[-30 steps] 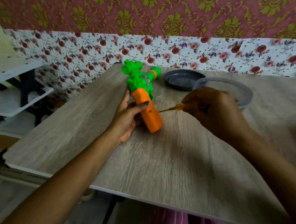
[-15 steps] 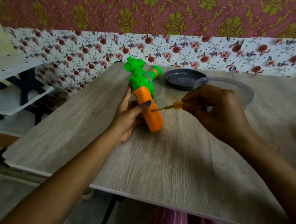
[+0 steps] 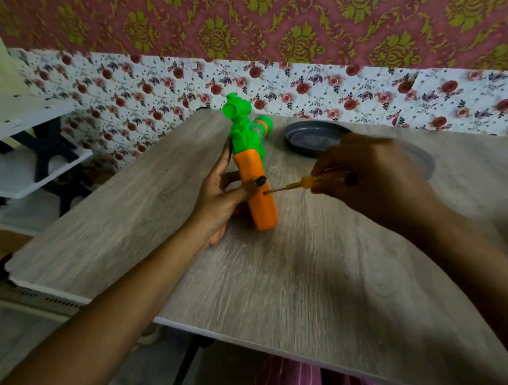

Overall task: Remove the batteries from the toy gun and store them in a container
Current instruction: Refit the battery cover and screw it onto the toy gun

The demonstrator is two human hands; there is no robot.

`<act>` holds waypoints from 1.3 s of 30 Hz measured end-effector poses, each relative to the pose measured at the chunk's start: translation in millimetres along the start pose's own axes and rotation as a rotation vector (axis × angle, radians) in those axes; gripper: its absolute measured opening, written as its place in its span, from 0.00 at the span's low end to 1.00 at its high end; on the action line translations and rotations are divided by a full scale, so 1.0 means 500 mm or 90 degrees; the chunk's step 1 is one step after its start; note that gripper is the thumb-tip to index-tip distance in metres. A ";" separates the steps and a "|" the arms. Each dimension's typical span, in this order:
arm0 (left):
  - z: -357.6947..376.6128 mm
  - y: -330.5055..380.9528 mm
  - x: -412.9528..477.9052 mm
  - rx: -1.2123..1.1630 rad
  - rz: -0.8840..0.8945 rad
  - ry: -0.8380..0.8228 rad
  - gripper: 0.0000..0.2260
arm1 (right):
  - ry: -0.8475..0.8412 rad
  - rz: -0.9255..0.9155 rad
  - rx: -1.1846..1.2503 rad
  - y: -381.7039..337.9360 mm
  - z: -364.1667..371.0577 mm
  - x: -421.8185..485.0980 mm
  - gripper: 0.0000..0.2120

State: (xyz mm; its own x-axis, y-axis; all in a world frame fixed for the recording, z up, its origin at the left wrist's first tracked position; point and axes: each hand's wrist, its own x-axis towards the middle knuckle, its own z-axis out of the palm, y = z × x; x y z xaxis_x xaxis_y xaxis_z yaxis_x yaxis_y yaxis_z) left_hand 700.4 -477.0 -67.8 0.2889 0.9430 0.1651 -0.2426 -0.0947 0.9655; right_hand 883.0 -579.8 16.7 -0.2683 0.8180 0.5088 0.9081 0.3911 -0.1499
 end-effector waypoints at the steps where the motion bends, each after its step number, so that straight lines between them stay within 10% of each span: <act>1: 0.000 0.000 -0.001 0.012 -0.001 0.000 0.48 | 0.012 0.005 -0.020 -0.001 0.001 -0.002 0.09; 23: -0.013 -0.013 0.008 0.127 0.071 -0.019 0.55 | -0.172 0.143 0.122 -0.014 0.016 0.003 0.13; 39: -0.010 -0.012 0.006 0.125 0.069 -0.019 0.51 | -0.118 0.169 0.120 -0.004 0.013 0.017 0.10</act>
State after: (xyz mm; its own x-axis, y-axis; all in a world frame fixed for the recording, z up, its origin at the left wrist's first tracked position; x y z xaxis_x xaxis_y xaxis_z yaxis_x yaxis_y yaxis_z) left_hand 697.9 -472.0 -74.2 0.2992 0.9141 0.2736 -0.0901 -0.2583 0.9618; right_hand 876.6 -570.7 15.9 -0.1017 0.9571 0.2713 0.8830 0.2125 -0.4185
